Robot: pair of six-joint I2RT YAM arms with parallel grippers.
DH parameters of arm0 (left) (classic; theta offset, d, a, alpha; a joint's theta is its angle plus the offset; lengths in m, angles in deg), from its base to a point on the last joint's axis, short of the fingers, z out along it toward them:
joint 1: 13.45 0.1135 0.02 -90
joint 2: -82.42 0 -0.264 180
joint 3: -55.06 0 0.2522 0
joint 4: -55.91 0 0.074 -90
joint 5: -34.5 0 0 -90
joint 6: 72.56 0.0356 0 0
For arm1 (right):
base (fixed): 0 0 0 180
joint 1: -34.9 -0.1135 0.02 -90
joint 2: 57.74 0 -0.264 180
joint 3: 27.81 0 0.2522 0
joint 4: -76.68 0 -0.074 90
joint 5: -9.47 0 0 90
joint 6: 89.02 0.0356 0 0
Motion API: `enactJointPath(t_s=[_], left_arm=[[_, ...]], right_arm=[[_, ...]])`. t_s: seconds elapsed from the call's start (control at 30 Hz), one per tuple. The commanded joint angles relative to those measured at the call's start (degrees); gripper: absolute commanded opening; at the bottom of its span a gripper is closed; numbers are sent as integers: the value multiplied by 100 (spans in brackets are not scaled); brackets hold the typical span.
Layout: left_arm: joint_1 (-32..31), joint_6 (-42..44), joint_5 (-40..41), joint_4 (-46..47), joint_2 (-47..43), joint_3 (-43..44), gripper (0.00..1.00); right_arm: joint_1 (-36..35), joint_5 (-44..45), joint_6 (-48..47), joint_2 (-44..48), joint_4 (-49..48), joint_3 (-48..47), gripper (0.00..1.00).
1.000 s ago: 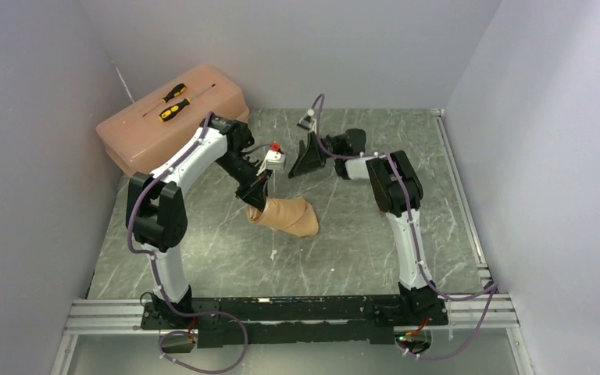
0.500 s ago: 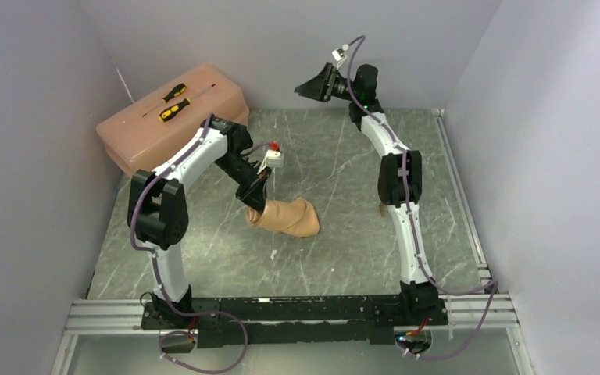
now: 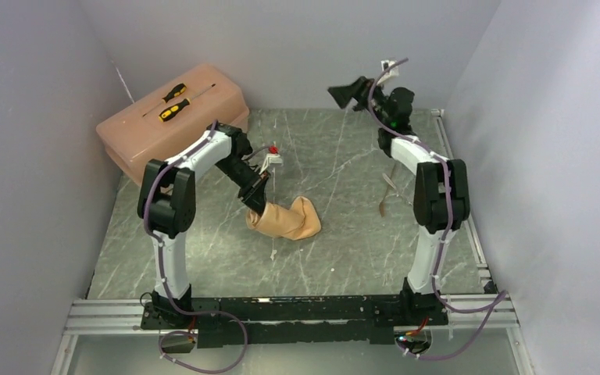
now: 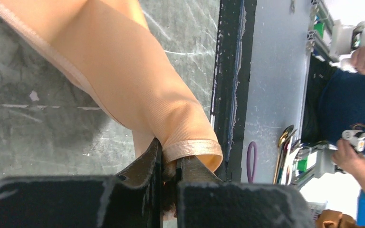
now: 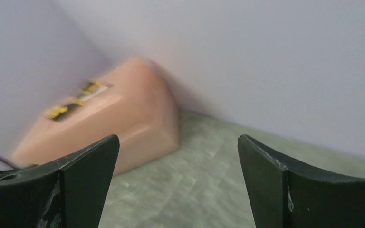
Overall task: Fold the napkin into a case and place the utensils inside
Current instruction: Turn over the napkin at the center of the board.
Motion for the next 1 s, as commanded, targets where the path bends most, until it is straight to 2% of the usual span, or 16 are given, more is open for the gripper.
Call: enactJointPath(t_s=[0.0, 0.03, 0.07, 0.13, 0.2, 0.27, 0.33, 0.53, 0.67, 0.77, 0.83, 0.97], left_arm=[[329, -155, -496, -25, 395, 47, 3], [385, -107, -547, -51, 477, 35, 3], [433, -66, -623, -37, 533, 0, 3], [489, 16, -762, 62, 565, -124, 3], [485, 1, -849, 249, 557, -217, 3], [407, -96, -914, 399, 564, -125, 3], [123, -169, -822, 396, 615, 393, 3], [-1069, -639, -1015, 294, 758, 2090, 3], [-1676, -1196, -1464, 496, 720, 2583, 3], [-1747, -1721, -1870, 1102, 481, 2082, 3], [-1637, -1619, -1896, 1259, 311, 1513, 3], [-949, -1235, -1745, 1487, 147, 122, 3]], right_arm=[[-269, -159, -2475, 565, 1828, 476, 100], [-909, 655, -3463, 842, 2971, 537, 100], [-1244, 1383, -3980, 967, 3496, 571, 100], [-1579, 3264, -4155, 1087, 4226, 521, 100], [-1620, 4821, -3924, 1285, 4421, 665, 100], [-1704, 5747, -4071, 1591, 4587, 837, 100], [-1774, 6095, -4228, 1937, 4516, 981, 100], [-1233, 4929, -3678, 2840, 4907, 1129, 100], [-825, 4317, -3614, 3238, 5108, 1250, 100], [-713, 3562, -3614, 3466, 5040, 1431, 100], [-681, 2712, -3614, 3459, 4998, 1544, 100], [-594, 324, -3614, 3298, 4659, 1954, 100]])
